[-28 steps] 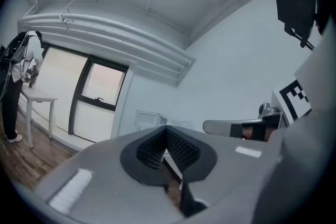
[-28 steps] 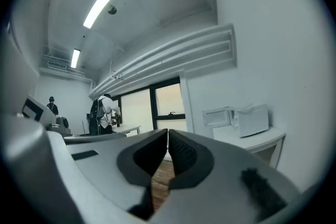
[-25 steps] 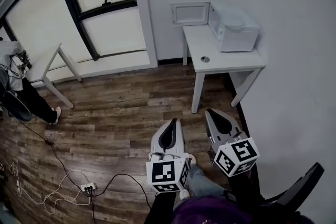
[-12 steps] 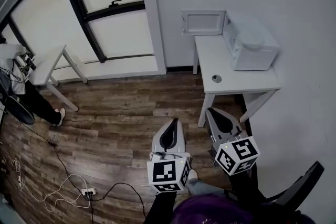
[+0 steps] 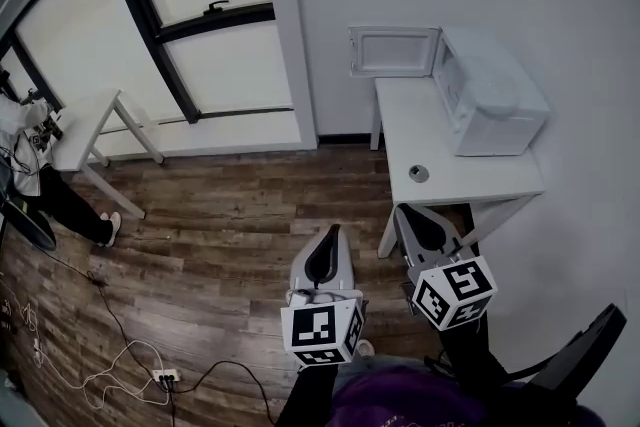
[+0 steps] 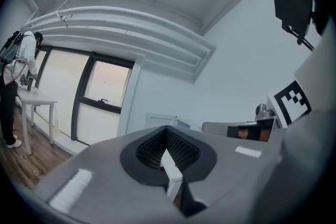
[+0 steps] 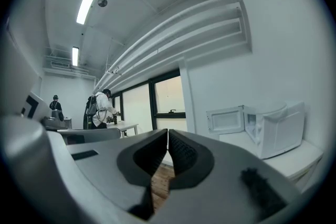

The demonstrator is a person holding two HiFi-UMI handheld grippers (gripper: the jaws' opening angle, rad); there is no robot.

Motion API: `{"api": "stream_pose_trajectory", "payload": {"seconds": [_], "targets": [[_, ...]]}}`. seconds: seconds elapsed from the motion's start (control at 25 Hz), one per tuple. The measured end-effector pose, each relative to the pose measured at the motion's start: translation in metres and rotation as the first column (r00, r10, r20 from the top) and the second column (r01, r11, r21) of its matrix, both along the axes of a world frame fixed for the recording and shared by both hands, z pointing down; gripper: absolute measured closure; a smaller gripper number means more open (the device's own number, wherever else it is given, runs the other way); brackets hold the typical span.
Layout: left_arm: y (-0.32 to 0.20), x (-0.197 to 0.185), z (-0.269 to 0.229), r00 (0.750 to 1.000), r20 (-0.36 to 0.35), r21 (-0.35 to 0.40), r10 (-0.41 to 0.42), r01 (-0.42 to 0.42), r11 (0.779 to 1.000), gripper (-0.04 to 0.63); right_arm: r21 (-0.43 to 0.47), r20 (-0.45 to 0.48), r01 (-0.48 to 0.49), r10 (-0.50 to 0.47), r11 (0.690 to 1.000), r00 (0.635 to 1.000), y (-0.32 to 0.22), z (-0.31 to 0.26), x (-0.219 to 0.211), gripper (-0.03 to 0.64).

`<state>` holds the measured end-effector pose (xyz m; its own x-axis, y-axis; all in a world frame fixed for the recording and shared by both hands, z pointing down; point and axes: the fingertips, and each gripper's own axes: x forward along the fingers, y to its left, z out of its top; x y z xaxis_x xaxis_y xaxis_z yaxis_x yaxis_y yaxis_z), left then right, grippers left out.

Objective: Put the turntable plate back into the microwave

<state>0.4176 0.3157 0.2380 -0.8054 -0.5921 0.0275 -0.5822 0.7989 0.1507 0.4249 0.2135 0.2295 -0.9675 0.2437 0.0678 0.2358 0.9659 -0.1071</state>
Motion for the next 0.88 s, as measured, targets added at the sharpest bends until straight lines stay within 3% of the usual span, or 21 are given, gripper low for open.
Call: {"api": "stream_pose_trajectory", "payload": {"seconds": [0.24,0.88], "targets": [[0.000,-0.056,0.006,1.000,-0.003,-0.002,0.007,-0.007,1.000,0.588,-0.005,-0.012,-0.012,0.012,1.000,1.000,-0.003,0.008,-0.055,0.606],[0.024,-0.274,-0.003,0.995,0.008,-0.023,0.101,-0.101,0.995,0.588,-0.021,-0.026,-0.097,0.097,0.995,0.995,0.026,0.009,-0.271,0.606]]}}
